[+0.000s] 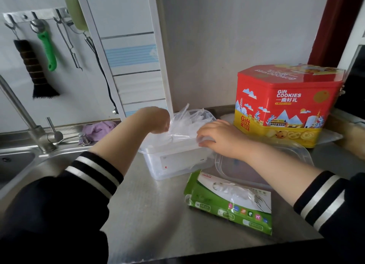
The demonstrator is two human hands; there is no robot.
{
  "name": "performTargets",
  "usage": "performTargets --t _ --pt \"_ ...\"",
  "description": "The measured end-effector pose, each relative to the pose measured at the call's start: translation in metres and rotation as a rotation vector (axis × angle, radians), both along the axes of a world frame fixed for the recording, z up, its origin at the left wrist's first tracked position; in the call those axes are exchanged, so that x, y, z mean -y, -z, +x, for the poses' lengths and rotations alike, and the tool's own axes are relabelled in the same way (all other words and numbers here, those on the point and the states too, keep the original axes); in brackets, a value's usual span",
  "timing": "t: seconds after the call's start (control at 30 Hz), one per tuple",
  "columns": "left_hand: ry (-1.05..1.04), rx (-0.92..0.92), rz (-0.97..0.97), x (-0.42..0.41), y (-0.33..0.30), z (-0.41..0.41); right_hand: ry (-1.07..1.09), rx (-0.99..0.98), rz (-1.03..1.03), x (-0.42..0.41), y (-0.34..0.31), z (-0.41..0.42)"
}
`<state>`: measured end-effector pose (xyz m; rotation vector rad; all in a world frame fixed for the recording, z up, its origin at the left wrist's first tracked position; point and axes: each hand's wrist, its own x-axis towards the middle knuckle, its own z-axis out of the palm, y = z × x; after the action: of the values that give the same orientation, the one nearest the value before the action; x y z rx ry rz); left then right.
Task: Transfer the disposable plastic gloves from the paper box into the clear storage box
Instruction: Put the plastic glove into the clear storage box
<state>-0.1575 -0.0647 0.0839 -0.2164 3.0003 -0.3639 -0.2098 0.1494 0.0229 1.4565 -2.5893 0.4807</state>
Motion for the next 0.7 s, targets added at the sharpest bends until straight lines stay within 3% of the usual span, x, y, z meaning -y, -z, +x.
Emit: performTargets --t 0.17,0.4,0.5,0.63,0.7 --pt "-0.066 0.038 0.691 -0.036 0.001 0.048 0.011 -0.024 -0.024 -0.008 0.001 0.012" --pt "0.017 -0.104 0.783 -0.055 0.039 0.066 0.051 -0.093 0.027 -0.021 0.003 0.031" --pt "0.064 -0.358 0.788 -0.053 0.052 0.063 0.057 0.011 -0.116 -0.032 0.006 0.039" --pt "0.193 -1.004 0.562 -0.058 0.068 0.073 0.075 0.040 -0.533 -0.049 0.019 0.048" --pt "0.286 -1.264 0.497 -0.069 0.081 0.086 0.075 0.060 -0.618 -0.058 0.029 0.054"
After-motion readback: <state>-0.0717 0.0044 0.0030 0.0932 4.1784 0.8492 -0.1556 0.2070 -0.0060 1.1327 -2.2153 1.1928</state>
